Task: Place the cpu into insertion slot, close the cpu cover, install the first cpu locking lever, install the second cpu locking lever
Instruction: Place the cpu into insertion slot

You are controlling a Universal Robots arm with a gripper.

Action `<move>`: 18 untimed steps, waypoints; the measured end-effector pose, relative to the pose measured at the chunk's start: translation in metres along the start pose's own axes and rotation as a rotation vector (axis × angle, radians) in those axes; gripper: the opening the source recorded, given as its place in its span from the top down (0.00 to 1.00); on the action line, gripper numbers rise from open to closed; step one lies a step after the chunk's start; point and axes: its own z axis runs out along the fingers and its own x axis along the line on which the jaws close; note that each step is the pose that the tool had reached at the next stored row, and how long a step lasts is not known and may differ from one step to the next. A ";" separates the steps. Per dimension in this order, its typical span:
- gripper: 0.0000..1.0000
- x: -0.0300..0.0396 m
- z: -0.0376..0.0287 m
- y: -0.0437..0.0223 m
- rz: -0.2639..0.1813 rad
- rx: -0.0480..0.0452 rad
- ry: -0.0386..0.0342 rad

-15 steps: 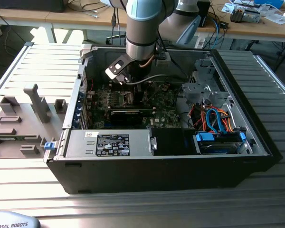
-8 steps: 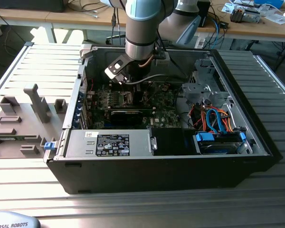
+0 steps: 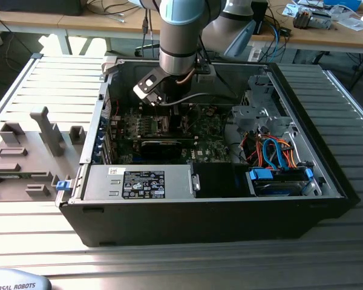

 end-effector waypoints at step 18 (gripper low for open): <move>0.46 0.0097 0.0046 -0.0006 0.040 0.0002 -0.0349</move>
